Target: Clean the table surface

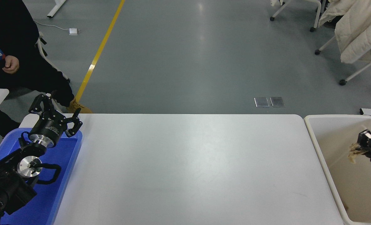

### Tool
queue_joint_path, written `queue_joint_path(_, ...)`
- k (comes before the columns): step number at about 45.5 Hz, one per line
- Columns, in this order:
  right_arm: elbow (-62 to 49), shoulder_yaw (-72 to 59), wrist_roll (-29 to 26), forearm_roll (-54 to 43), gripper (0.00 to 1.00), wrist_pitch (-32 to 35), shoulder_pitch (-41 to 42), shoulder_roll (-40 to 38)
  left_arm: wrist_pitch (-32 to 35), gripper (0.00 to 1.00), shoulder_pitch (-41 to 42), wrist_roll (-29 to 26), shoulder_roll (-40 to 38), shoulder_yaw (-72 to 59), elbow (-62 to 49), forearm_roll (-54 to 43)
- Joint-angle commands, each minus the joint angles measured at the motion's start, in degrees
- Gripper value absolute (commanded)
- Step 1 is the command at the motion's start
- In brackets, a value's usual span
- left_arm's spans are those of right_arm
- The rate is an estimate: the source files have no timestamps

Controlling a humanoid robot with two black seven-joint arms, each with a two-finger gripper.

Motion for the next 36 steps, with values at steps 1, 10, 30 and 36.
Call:
queue_joint_path(1, -3.5, 1.0, 1.8, 0.0, 0.0, -5.5, -3.8, 5.8, 0.0, 1.0, 0.0, 0.0, 0.0, 0.0, 0.0, 0.0)
queue_joint_path(10, -3.6, 1.0, 1.6, 0.0, 0.18, -6.0, -3.8, 5.9, 0.0, 1.0, 0.0, 0.0, 0.0, 0.0, 0.0, 0.0)
queue_joint_path(30, -3.5, 2.6, 1.5, 10.2, 1.0, -8.7, -2.9, 2.2, 0.0, 1.0, -0.1, 0.0, 0.0, 0.0, 0.0, 0.0)
queue_joint_path(36, -3.2, 2.6, 1.7, 10.2, 1.0, -8.5, -3.3, 0.6, 0.0, 1.0, 0.0, 0.0, 0.0, 0.0, 0.0, 0.0)
